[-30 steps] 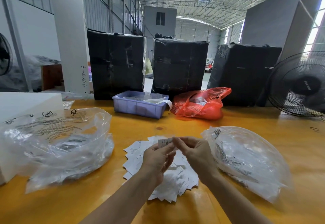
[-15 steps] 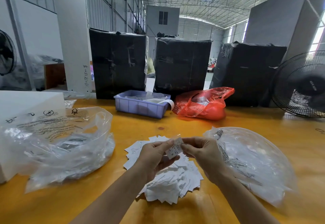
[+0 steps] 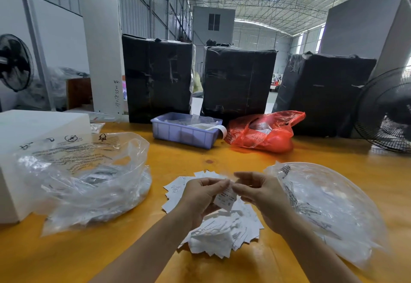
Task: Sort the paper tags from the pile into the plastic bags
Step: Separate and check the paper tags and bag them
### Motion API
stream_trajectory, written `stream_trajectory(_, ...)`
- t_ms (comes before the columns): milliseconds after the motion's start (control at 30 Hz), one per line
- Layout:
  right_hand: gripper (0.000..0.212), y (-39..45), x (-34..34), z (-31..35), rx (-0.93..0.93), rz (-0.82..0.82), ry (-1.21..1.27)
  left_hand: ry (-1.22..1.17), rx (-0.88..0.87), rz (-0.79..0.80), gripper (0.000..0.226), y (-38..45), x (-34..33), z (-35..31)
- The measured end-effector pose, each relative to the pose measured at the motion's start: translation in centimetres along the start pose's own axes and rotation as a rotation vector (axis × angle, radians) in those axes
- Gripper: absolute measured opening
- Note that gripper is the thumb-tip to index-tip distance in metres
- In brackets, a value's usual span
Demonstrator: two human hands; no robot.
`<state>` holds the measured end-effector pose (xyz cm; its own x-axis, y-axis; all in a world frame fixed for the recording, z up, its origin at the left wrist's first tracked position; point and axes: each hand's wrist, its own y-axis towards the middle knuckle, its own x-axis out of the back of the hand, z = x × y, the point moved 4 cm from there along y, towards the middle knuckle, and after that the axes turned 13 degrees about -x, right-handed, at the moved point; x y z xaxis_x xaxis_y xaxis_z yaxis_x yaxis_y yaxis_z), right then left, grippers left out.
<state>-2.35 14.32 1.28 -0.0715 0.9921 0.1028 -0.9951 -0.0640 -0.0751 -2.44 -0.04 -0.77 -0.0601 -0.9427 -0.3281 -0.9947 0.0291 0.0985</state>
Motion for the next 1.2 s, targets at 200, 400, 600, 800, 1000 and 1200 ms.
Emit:
stream_trajectory(200, 0.013, 0.3, 0.0, -0.3, -0.046, -0.03, 0.122, -0.012, 0.02, 0.013, 0.016, 0.1, 0.0, -0.1)
stream_trajectory(400, 0.008, 0.2, 0.2, -0.2, 0.046, -0.084, 0.031, 0.024, 0.003, -0.02, 0.021, 0.2, 0.3, 0.0)
stream_trajectory(600, 0.008, -0.1, 0.0, 0.1, 0.128, -0.118, -0.108, -0.024, 0.006, -0.107, 0.014, 0.3, 0.6, 0.0)
stream_trajectory(800, 0.024, -0.4, -0.5, 0.2, 0.189, -0.091, -0.189, -0.029, -0.055, -0.179, 0.011, 0.3, 0.7, 0.0)
stream_trajectory(1000, 0.028, -0.1, 0.3, 0.6, 0.035, 0.039, 0.056, -0.204, -0.056, -0.227, 0.028, 0.3, 1.0, 0.1)
stream_trajectory(1200, 0.004, 0.0, 2.1, 1.5, 0.136, -0.125, 0.322, -0.176, -0.054, -0.161, 0.031, 0.2, 0.4, 0.2)
